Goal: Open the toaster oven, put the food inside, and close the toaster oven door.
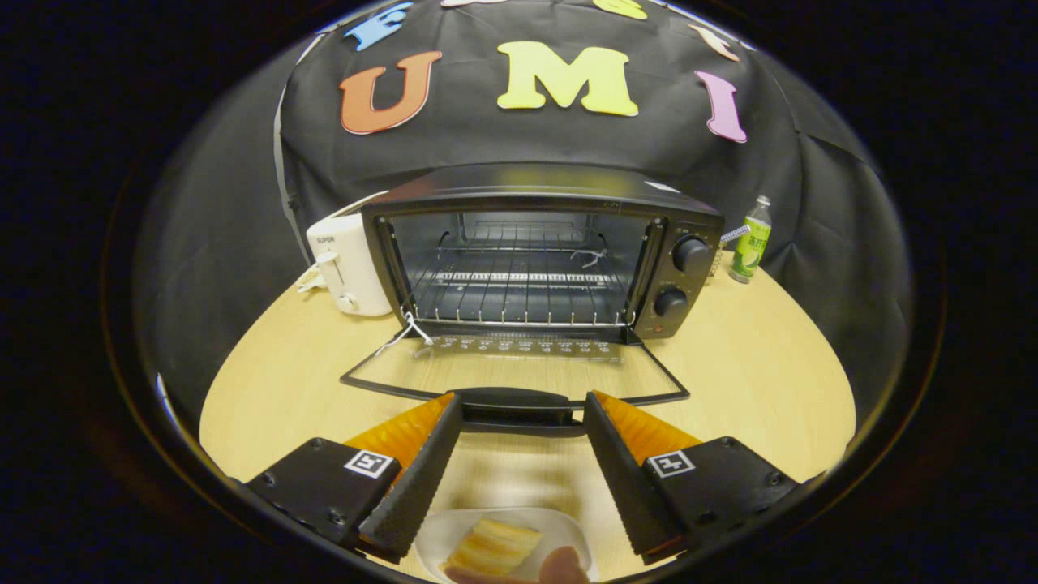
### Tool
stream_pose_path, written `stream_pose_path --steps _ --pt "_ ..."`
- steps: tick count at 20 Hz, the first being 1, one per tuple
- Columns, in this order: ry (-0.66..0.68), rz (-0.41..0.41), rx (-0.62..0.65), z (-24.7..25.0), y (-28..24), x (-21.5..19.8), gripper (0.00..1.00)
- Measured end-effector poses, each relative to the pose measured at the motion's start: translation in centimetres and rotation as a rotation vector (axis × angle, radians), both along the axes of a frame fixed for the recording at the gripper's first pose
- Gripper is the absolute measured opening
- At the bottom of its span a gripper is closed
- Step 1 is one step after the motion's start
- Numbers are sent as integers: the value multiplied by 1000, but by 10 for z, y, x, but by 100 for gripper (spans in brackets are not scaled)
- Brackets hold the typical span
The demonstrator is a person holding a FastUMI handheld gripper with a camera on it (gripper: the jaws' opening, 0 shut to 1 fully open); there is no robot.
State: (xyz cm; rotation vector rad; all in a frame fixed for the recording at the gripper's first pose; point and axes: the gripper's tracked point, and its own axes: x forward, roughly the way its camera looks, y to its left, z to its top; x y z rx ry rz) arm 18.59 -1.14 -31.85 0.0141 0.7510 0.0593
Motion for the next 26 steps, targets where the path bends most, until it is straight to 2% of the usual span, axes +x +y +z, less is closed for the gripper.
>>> stream_pose_path --steps 7,14,22,26 --pt "58 -6 26 -21 -4 -7 98" --pt "2 11 19 -3 -5 -23 99" --pt "-223 46 9 63 -17 -81 99" --pt "-255 36 20 58 -18 -119 99"
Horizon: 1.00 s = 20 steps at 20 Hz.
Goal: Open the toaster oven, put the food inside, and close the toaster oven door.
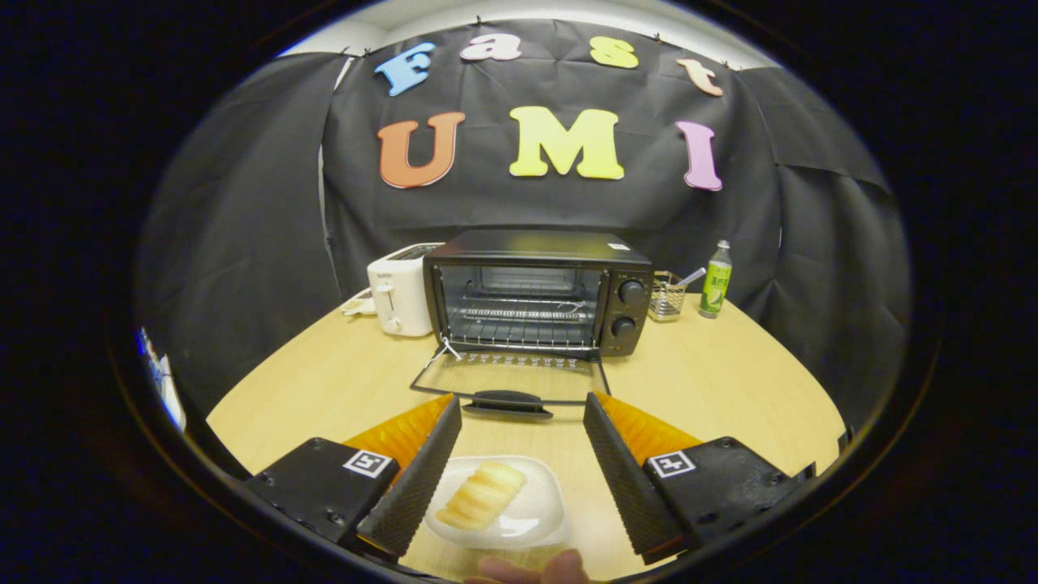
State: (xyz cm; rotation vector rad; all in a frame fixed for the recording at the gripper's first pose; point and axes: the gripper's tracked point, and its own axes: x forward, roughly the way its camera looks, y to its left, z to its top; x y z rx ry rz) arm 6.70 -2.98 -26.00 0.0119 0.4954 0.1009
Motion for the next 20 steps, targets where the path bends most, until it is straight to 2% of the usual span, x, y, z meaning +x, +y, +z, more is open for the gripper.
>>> stream_pose_path --steps 5,11,15,19,20 --pt "53 -5 3 -46 17 -27 100" --pt "187 -21 -19 -104 21 -38 100" --pt "265 -38 43 -122 26 -37 99" --pt "313 -25 65 -130 31 -37 93" --pt "308 -19 72 -128 32 -36 88"
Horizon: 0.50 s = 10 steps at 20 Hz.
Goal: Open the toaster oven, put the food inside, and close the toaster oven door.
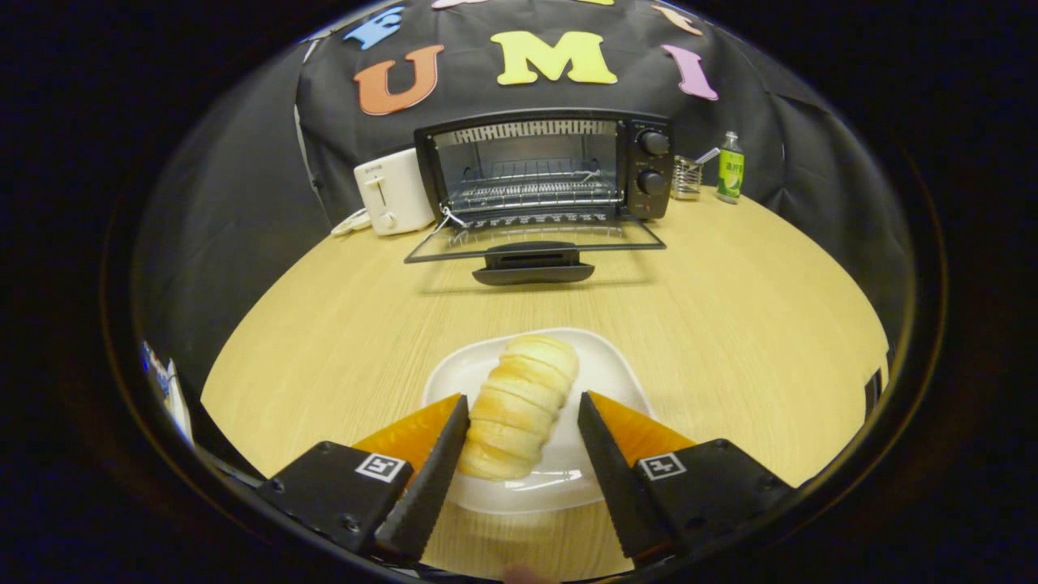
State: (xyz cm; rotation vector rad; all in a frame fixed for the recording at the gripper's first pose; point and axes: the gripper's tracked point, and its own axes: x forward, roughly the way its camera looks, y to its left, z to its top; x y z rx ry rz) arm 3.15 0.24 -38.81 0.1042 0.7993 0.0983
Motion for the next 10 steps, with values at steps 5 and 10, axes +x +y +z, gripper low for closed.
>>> stream_pose_path --steps 5,10 --pt "7 -21 45 2 -5 -3 48" --pt "-69 -42 48 35 -16 1 39"
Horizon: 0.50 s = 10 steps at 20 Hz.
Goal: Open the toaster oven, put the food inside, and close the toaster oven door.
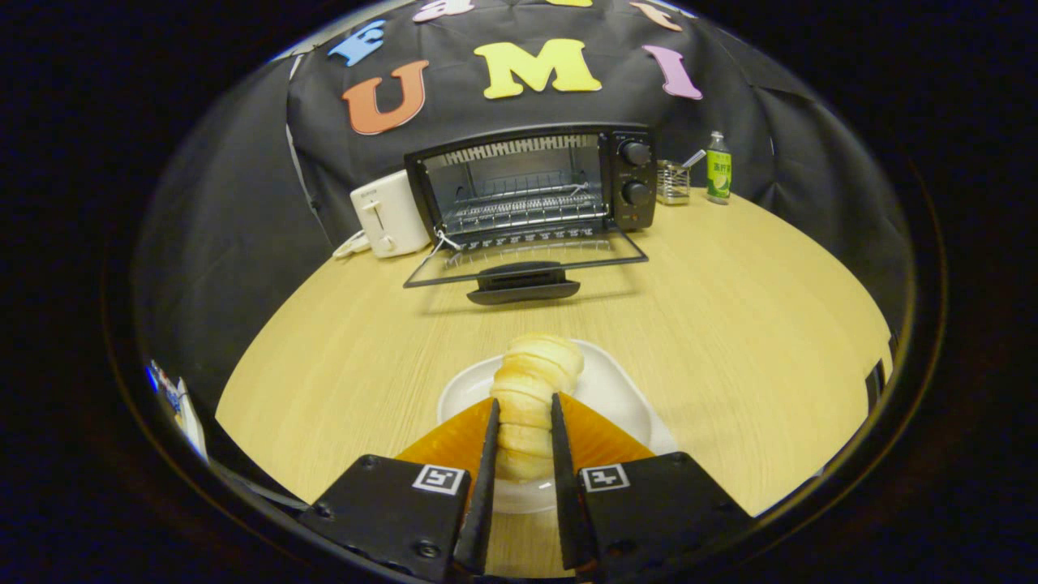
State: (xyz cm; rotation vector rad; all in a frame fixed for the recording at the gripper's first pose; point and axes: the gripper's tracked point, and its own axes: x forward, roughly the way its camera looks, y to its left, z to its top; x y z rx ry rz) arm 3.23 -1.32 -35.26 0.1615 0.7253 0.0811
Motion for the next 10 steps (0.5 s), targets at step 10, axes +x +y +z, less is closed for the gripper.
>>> stream_pose_path --steps 10 --pt "-143 -69 223 91 -4 80 39"
